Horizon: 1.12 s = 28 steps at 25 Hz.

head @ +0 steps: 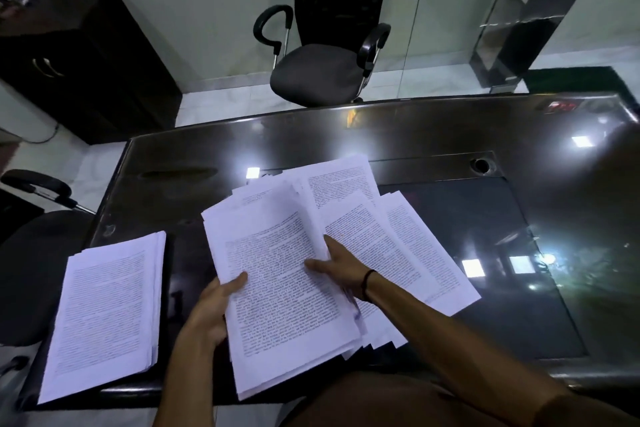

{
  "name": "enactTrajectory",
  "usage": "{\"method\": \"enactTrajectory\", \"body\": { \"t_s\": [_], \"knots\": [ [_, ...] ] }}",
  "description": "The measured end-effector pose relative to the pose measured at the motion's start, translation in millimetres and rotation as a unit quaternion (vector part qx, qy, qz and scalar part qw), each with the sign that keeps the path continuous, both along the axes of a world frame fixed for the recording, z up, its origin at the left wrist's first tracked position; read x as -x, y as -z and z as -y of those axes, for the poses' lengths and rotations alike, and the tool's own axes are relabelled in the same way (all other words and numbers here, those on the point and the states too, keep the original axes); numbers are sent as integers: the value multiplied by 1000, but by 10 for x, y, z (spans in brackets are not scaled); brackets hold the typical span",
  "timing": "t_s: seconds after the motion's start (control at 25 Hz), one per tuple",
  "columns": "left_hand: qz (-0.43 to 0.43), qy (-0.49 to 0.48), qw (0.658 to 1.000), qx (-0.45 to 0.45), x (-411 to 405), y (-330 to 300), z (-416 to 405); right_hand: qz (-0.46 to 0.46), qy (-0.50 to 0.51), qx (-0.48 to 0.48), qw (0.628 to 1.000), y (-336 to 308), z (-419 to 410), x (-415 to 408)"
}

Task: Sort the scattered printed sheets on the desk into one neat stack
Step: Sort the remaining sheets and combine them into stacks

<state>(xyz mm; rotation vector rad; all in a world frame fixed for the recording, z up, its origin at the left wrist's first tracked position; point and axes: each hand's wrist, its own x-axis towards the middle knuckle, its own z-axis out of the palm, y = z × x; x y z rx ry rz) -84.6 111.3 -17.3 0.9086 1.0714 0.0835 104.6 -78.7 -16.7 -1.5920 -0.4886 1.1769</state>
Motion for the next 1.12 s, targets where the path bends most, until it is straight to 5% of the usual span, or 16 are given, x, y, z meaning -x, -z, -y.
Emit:
{"method": "enactTrajectory", "body": {
  "t_s": [0.16,0.32,0.4,0.6,0.72,0.8,0.92,1.12],
  "knots": [
    [-30,-48,997,-44,136,156,105,58,-5,91,994,148,81,-174],
    [-54,-111,988,-90,283,94,-137,345,35,319,882,354,403,-543],
    [-53,-125,985,-103,324,0,-198,354,20,400,845,385,518,-648],
    [-49,-124,985,-110,248,16,-154,313,4,454,834,434,601,-788],
    [-53,-118,985,-115,220,26,-109,392,18,456,799,362,524,-734],
    [-54,-126,984,-112,235,-9,-120,422,25,379,823,337,345,-627],
    [-49,-137,983,-112,330,-79,-198,338,13,260,905,354,-98,-388],
    [-35,-167,978,-121,532,-224,-377,312,12,311,898,373,-720,-98]
  ]
}}
